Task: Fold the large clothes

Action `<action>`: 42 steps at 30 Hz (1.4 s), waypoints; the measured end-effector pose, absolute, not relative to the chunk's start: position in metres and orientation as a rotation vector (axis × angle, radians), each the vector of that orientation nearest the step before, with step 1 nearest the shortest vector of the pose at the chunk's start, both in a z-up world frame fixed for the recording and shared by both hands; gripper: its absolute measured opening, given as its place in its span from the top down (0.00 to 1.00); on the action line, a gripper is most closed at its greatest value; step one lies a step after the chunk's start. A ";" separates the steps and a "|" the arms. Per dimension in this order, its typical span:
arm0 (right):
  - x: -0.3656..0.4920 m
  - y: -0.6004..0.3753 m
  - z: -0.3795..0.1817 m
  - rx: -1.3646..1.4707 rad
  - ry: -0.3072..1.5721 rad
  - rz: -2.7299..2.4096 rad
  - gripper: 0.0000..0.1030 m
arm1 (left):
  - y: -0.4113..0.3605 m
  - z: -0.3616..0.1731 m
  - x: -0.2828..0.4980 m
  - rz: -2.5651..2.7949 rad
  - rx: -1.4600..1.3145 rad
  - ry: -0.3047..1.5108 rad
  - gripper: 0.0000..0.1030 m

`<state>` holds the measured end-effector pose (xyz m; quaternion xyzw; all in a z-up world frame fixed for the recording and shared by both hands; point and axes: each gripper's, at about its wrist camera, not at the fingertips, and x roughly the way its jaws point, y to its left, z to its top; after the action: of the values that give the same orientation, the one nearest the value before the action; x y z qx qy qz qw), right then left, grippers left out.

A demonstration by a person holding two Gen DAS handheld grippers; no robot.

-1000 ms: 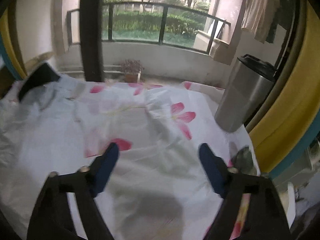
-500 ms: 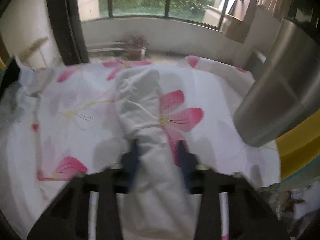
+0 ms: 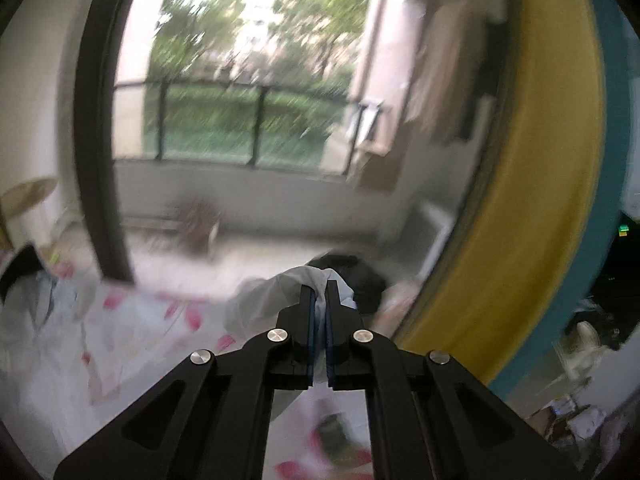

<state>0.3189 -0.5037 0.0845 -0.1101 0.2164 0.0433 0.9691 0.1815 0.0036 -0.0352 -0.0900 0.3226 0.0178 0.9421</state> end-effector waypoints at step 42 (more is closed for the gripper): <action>0.210 -0.205 0.049 -0.187 0.471 0.566 0.96 | 0.119 -0.014 0.054 0.156 -0.232 0.533 0.20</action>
<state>0.2102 -0.2055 0.0486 -0.0911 0.2297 0.2764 0.9287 0.0539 0.1194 -0.0135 -0.1142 0.2624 0.0768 0.9551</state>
